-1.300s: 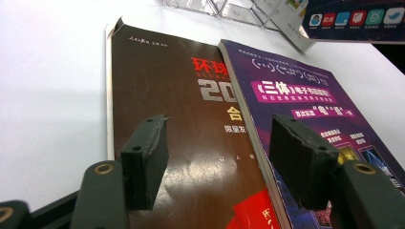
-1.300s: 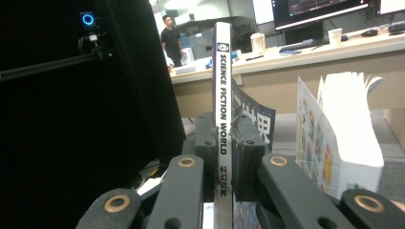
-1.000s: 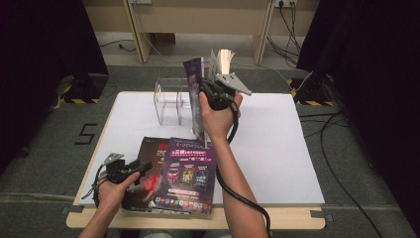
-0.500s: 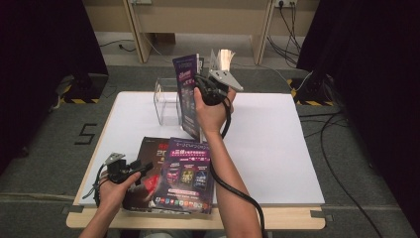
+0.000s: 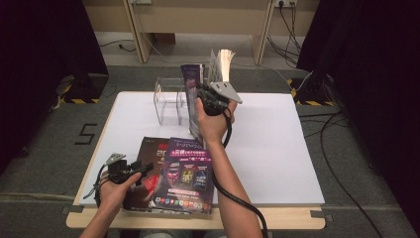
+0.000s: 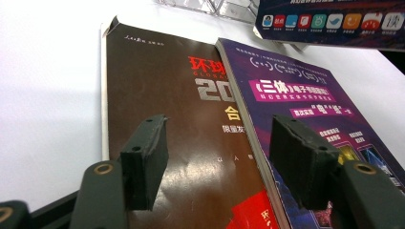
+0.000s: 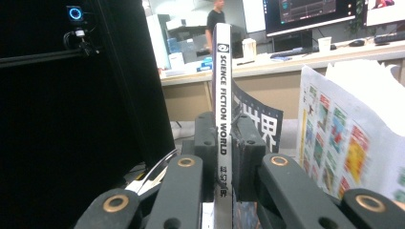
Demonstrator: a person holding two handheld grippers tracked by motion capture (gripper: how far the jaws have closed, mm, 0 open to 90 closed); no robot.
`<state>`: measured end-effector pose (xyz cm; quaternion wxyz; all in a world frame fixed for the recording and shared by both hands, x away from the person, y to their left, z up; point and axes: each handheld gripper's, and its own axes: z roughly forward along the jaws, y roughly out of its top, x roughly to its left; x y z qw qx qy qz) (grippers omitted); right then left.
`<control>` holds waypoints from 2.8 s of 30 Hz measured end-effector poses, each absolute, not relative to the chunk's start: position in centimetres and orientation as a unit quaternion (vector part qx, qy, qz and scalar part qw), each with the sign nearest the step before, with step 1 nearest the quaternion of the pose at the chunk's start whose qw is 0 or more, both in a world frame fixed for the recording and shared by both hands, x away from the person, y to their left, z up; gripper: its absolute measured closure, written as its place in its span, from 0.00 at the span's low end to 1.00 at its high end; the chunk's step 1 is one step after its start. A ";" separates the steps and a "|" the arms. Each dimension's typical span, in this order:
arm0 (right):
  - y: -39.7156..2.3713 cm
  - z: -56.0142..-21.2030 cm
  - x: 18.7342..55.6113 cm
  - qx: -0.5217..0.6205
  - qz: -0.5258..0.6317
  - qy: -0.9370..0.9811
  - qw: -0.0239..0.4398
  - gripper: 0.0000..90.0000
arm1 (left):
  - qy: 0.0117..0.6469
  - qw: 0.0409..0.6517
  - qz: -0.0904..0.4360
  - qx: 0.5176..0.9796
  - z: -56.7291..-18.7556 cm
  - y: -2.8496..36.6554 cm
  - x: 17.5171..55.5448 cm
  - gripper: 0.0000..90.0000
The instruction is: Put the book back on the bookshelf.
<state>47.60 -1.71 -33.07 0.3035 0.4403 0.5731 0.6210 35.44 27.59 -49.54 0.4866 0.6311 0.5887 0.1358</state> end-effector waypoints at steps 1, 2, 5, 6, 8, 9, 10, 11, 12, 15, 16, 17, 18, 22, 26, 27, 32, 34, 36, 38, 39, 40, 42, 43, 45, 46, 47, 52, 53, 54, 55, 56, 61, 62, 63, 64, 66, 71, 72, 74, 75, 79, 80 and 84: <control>-1.8 -33.1 47.3 0.439 0.621 0.574 0.304 0.92 | 0.589 0.487 0.135 0.631 -49.5 27.6 35.5 0.42; -2.0 -33.2 47.0 0.436 0.619 0.577 0.305 0.92 | 0.588 0.486 0.135 0.632 -49.6 27.5 35.5 0.42; -2.4 -33.3 46.1 0.440 0.615 0.578 0.306 0.92 | 0.587 0.487 0.134 0.632 -49.5 27.5 35.4 0.42; -2.7 -33.4 45.9 0.441 0.617 0.578 0.299 0.92 | 0.587 0.487 0.134 0.632 -49.5 27.5 35.4 0.42; -3.1 -33.5 45.6 0.441 0.615 0.581 0.300 0.91 | 0.589 0.487 0.132 0.631 -49.5 27.5 35.4 0.42; -3.3 -33.6 45.5 0.441 0.615 0.582 0.297 0.91 | 0.589 0.488 0.133 0.630 -49.5 27.5 35.4 0.42; -3.5 -33.7 45.3 0.443 0.617 0.581 0.292 0.91 | 0.590 0.487 0.133 0.630 -49.5 27.6 35.4 0.42; -3.7 -33.8 45.2 0.444 0.616 0.582 0.292 0.91 | 0.590 0.488 0.133 0.630 -49.5 27.6 35.4 0.42; -3.9 -33.9 45.2 0.445 0.615 0.584 0.289 0.91 | 0.591 0.488 0.133 0.629 -49.5 27.6 35.4 0.42; -4.6 -34.1 45.3 0.445 0.616 0.594 0.264 0.85 | 0.591 0.488 0.132 0.628 -49.5 27.6 35.4 0.42; -4.6 -34.2 45.4 0.448 0.615 0.596 0.258 0.83 | 0.590 0.488 0.132 0.629 -49.5 27.6 35.4 0.42; -4.7 -34.2 45.6 0.450 0.609 0.602 0.252 0.81 | 0.591 0.489 0.132 0.628 -49.5 27.6 35.4 0.42; -4.7 -34.3 45.9 0.456 0.602 0.611 0.237 0.80 | 0.591 0.489 0.132 0.628 -49.5 27.6 35.4 0.42; -4.6 -34.4 46.4 0.466 0.582 0.625 0.232 0.88 | 0.590 0.490 0.131 0.628 -49.5 27.6 35.4 0.42; -4.1 -33.9 46.2 0.486 0.572 0.620 0.228 0.91 | 0.591 0.489 0.130 0.628 -49.5 27.6 35.4 0.42; -3.9 -33.7 46.1 0.488 0.569 0.621 0.228 0.92 | 0.591 0.489 0.131 0.628 -49.6 27.6 35.4 0.42; -3.4 -33.2 46.0 0.490 0.577 0.615 0.223 0.92 | 0.590 0.490 0.130 0.629 -49.6 27.6 35.4 0.42; -3.1 -33.0 45.8 0.479 0.577 0.620 0.230 0.92 | 0.591 0.489 0.130 0.629 -49.6 27.6 35.4 0.42; -2.6 -32.5 45.8 0.468 0.575 0.629 0.235 0.92 | 0.591 0.489 0.130 0.629 -49.6 27.6 35.4 0.42; -2.3 -32.2 45.9 0.459 0.576 0.633 0.238 0.92 | 0.590 0.490 0.130 0.628 -49.6 27.6 35.4 0.42; -2.0 -31.9 45.9 0.454 0.576 0.635 0.245 0.92 | 0.591 0.490 0.130 0.628 -49.6 27.6 35.4 0.42; -1.9 -31.8 45.9 0.449 0.575 0.636 0.253 0.92 | 0.591 0.490 0.130 0.628 -49.6 27.6 35.4 0.42; -1.8 -31.3 46.2 0.444 0.581 0.631 0.260 0.92 | 0.591 0.489 0.130 0.628 -49.6 27.6 35.4 0.42; -1.8 -31.0 46.3 0.443 0.584 0.628 0.261 0.92 | 0.591 0.489 0.130 0.628 -49.6 27.6 35.4 0.42; -1.8 -30.4 46.7 0.443 0.587 0.624 0.264 0.92 | 0.591 0.490 0.129 0.628 -49.6 27.6 35.4 0.42; -1.8 -30.2 46.9 0.445 0.587 0.622 0.267 0.92 | 0.590 0.490 0.129 0.629 -49.6 27.5 35.4 0.42; -1.8 -30.0 47.1 0.448 0.589 0.618 0.266 0.92 | 0.589 0.490 0.129 0.629 -49.6 27.5 35.4 0.42; -1.8 -29.4 48.3 0.448 0.592 0.609 0.277 0.92 | 0.591 0.492 0.130 0.626 -49.5 27.7 35.3 0.42; -1.8 -29.3 48.5 0.448 0.592 0.609 0.281 0.92 | 0.592 0.492 0.129 0.625 -49.5 27.8 35.3 0.42; -1.7 -29.2 48.7 0.450 0.590 0.608 0.283 0.92 | 0.592 0.492 0.129 0.625 -49.6 27.8 35.3 0.42; -1.6 -29.1 49.0 0.450 0.589 0.608 0.284 0.92 | 0.591 0.492 0.130 0.625 -49.5 27.8 35.3 0.42; -1.6 -29.1 49.2 0.450 0.590 0.607 0.284 0.92 | 0.591 0.493 0.130 0.625 -49.5 27.8 35.3 0.42; -1.0 -28.1 48.4 0.441 0.601 0.607 0.277 0.92 | 0.592 0.492 0.129 0.625 -49.6 27.7 35.4 0.42; -1.0 -27.9 48.1 0.439 0.604 0.604 0.277 0.92 | 0.591 0.492 0.129 0.626 -49.6 27.7 35.4 0.42; -0.9 -27.7 47.7 0.438 0.607 0.603 0.276 0.92 | 0.590 0.491 0.129 0.628 -49.6 27.7 35.4 0.42; -0.9 -27.5 47.4 0.436 0.611 0.602 0.274 0.92 | 0.590 0.491 0.129 0.628 -49.5 27.7 35.3 0.42; -0.9 -27.2 46.8 0.434 0.618 0.598 0.269 0.92 | 0.589 0.492 0.130 0.628 -49.5 27.6 35.3 0.42; -0.7 -26.2 45.5 0.421 0.633 0.596 0.259 0.92 | 0.588 0.492 0.131 0.629 -49.5 27.6 35.3 0.42; -0.6 -26.0 45.3 0.419 0.634 0.596 0.260 0.92 | 0.588 0.492 0.130 0.629 -49.5 27.5 35.3 0.42; -0.5 -25.5 45.1 0.414 0.639 0.596 0.256 0.92 | 0.588 0.491 0.130 0.629 -49.5 27.5 35.3 0.42; -0.5 -25.3 44.9 0.410 0.642 0.595 0.256 0.92 | 0.588 0.492 0.130 0.629 -49.5 27.5 35.3 0.42; -0.4 -24.8 45.1 0.408 0.641 0.595 0.262 0.92 | 0.587 0.493 0.130 0.629 -49.4 27.5 35.3 0.42; -0.6 -24.8 45.3 0.410 0.640 0.595 0.262 0.92 | 0.587 0.494 0.130 0.628 -49.4 27.6 35.3 0.42; -0.7 -25.0 45.4 0.411 0.637 0.593 0.272 0.92 | 0.590 0.494 0.129 0.626 -49.5 27.7 35.3 0.42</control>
